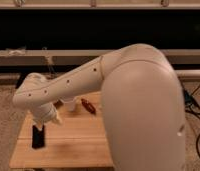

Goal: Place the eraser on the white sponge

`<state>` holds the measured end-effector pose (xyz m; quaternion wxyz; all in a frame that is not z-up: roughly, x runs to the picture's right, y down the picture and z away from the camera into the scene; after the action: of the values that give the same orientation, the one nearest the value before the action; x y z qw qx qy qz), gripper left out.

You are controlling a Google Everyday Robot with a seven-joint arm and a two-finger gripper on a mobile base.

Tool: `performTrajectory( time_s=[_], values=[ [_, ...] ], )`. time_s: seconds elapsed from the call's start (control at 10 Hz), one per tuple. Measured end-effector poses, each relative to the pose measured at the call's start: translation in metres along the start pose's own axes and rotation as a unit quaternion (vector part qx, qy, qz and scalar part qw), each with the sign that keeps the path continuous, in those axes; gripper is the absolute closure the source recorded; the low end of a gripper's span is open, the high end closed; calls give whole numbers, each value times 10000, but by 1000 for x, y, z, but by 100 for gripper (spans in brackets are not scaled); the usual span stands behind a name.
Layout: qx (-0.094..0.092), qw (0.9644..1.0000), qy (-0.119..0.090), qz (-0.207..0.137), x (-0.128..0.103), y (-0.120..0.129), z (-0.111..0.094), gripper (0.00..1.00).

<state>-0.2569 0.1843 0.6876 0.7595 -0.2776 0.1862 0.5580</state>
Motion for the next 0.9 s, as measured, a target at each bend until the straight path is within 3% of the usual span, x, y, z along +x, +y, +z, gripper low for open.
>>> performTrajectory(
  time_s=[0.2, 0.4, 0.9],
  values=[
    [-20, 9997, 88, -244, 2, 43, 23, 35],
    [38, 9992, 203, -349, 3, 62, 40, 35],
    [-90, 9975, 540, -449, -31, 64, 86, 35]
  ],
)
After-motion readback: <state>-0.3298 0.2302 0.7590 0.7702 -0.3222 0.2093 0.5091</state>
